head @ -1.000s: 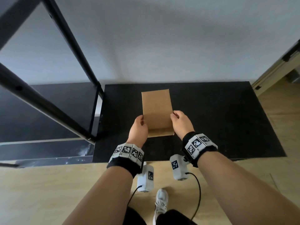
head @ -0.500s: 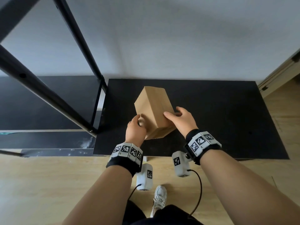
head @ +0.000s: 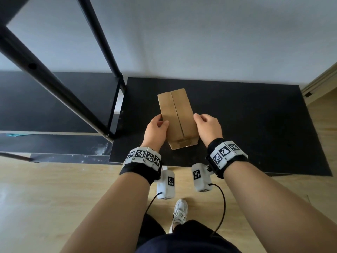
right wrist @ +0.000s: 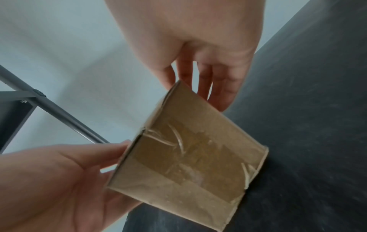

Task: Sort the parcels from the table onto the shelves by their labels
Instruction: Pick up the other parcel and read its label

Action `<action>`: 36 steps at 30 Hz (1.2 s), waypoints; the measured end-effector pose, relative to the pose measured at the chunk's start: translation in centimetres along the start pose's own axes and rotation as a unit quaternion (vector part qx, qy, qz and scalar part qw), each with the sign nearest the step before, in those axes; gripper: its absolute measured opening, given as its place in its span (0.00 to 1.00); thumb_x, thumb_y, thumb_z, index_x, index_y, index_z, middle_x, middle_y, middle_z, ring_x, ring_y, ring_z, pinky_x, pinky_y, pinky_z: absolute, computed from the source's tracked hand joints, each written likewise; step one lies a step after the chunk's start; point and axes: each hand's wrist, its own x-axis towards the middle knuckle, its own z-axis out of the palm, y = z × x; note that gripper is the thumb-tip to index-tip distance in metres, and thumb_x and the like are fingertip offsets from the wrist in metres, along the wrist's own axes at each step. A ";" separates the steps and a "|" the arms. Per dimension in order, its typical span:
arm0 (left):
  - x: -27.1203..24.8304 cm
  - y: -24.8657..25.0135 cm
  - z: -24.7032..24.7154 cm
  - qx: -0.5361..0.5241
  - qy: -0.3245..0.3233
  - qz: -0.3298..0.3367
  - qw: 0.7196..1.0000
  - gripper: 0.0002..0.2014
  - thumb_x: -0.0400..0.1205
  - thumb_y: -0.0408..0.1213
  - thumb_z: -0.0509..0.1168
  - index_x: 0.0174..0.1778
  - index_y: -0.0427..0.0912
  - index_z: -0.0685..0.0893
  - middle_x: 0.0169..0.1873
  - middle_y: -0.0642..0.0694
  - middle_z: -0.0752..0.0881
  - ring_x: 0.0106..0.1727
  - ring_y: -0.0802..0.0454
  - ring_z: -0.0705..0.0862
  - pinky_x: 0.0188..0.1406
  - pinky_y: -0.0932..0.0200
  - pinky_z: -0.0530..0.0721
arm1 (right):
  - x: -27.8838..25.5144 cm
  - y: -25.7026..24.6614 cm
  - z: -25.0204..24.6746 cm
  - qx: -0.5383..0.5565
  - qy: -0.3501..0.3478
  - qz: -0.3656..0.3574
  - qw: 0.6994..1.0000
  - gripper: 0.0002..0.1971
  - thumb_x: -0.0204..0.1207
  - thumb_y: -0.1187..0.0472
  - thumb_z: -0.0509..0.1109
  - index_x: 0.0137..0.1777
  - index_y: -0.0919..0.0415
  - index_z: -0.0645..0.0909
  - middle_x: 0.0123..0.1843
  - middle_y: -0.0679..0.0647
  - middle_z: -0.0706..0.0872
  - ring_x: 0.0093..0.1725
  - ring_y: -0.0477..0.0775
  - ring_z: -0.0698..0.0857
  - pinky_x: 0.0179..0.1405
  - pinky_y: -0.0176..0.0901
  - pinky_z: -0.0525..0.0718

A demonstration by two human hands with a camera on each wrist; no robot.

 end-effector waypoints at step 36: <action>-1.0 -2.2 -1.6 -0.014 -0.013 -0.129 0.991 0.34 0.86 0.43 0.65 0.87 0.40 0.60 0.64 0.40 0.86 0.58 0.43 0.90 0.54 0.47 0.91 | -1.3 -0.8 1.6 -0.077 -0.130 -0.004 0.988 0.28 0.75 0.48 0.76 0.71 0.58 0.75 0.64 0.52 0.86 0.60 0.53 0.86 0.49 0.43 0.80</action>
